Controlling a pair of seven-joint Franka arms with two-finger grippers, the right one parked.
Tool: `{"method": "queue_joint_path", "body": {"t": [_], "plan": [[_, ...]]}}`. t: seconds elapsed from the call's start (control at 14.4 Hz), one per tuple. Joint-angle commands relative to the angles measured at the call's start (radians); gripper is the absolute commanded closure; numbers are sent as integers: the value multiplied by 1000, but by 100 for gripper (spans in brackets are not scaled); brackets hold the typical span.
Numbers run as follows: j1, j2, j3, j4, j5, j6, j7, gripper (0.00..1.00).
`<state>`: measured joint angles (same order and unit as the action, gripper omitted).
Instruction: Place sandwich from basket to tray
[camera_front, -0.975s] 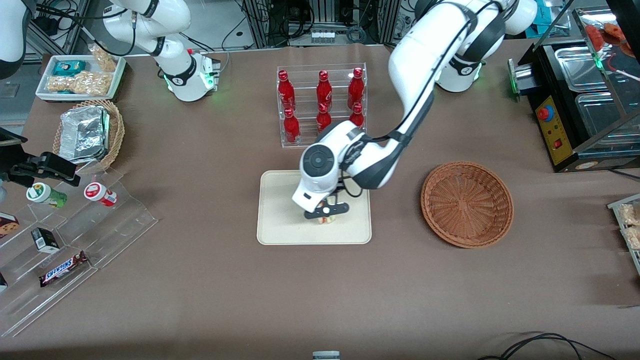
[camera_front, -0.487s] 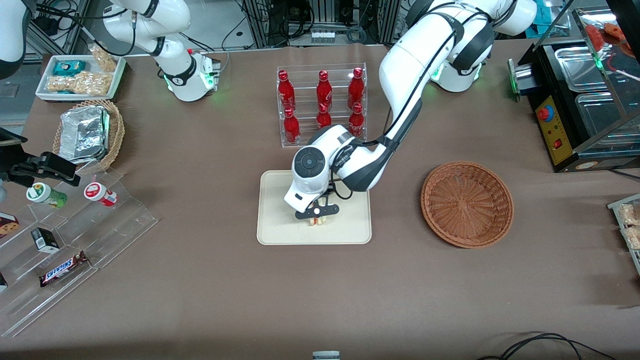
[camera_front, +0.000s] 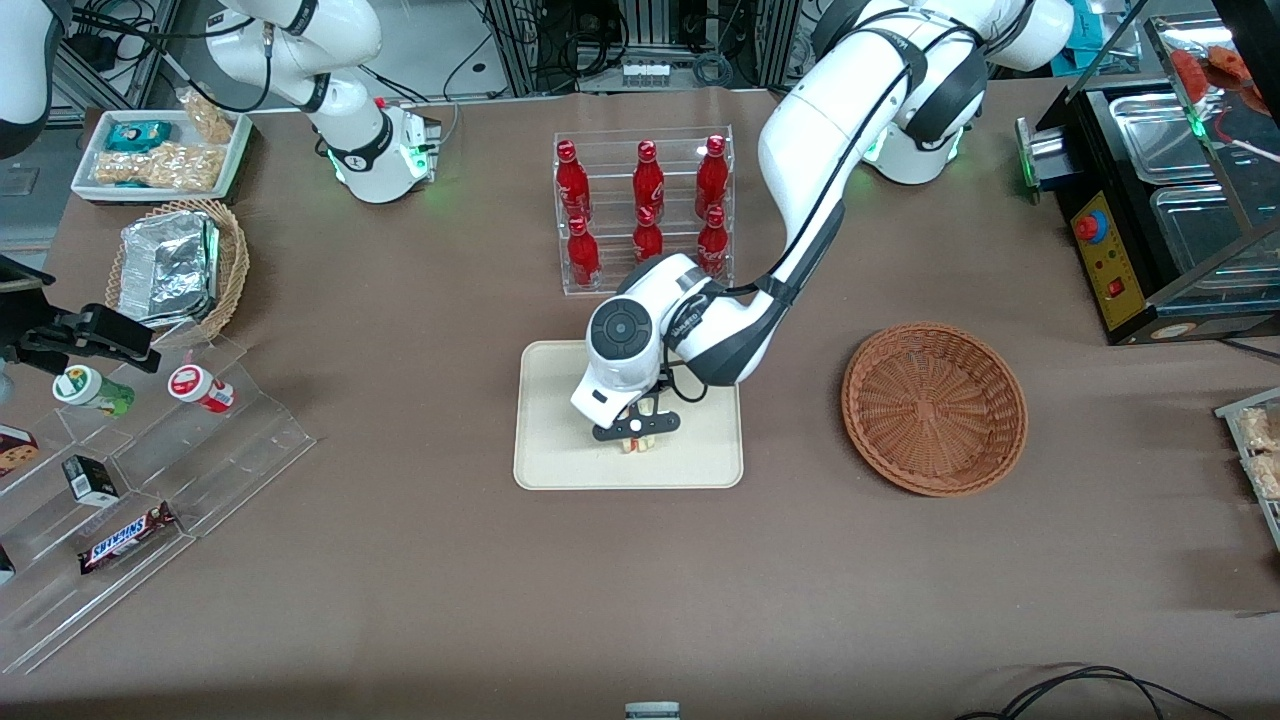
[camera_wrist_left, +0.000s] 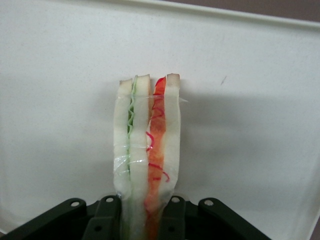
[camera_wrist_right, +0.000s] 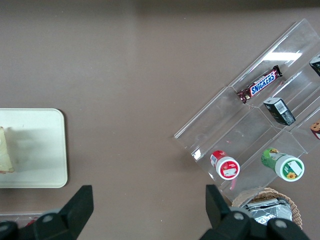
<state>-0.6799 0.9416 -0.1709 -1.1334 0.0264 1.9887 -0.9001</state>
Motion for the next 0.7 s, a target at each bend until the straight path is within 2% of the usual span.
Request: {"method": "queue_joint_path", "body": {"t": [0.0, 0.14, 0.42, 0.56, 0.63], "plan": [[-1, 6, 7, 32, -75, -39, 95, 82], [0, 6, 10, 35, -118, -68, 165, 77], [2, 2, 13, 38, -117, -62, 164, 57], [0, -4, 22, 38, -109, -64, 141, 20], [-3, -3, 48, 38, -111, -64, 115, 10]]}}
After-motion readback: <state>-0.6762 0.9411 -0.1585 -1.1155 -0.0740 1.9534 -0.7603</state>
